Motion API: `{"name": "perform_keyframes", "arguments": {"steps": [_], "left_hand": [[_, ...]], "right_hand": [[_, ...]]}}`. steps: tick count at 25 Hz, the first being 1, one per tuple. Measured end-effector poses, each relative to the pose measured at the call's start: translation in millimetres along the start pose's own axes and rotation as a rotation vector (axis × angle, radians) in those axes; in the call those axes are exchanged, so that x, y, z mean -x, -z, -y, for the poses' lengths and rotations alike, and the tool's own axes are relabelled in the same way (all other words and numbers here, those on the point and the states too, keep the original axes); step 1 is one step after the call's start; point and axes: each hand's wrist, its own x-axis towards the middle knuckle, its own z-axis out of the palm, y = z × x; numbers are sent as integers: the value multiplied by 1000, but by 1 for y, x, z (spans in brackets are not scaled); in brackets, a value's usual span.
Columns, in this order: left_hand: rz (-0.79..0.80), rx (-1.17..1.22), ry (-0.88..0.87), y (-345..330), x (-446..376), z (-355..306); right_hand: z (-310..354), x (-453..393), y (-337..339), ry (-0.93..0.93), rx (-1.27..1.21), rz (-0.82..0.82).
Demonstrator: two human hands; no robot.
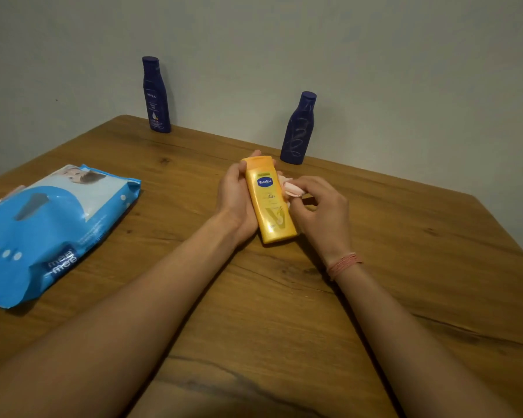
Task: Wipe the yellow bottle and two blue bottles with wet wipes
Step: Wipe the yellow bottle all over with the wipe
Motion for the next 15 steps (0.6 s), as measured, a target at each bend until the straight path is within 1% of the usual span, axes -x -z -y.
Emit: {"name": "perform_keyframes", "arguments": {"steps": [1,3,4,7,8,9,10,13,15], "left_hand": [[-7,-9,-6,0,-2,1],[8,-39,-6,0,0,1],[2,-32,-7,-1,1,1],[-24,44,10,1,-1,-1],[-26,63,3,1,-1,-3],[-28,75,4,1,-1,-4],[-16,73,7,1,-1,-4],[44,-22,39,-1,2,-1],[84,-100,69,-3,4,4]], "right_hand": [[-1,0,0,-23,5,-6],[2,0,0,6,-14,-8],[5,1,-1,59,-26,19],[14,7,-4,306,-38,186],[14,9,-5,367,-33,219],[13,9,-5,385,-20,227],[12,7,-4,355,-4,212],[3,2,0,152,20,100],[3,0,0,102,39,30]]}}
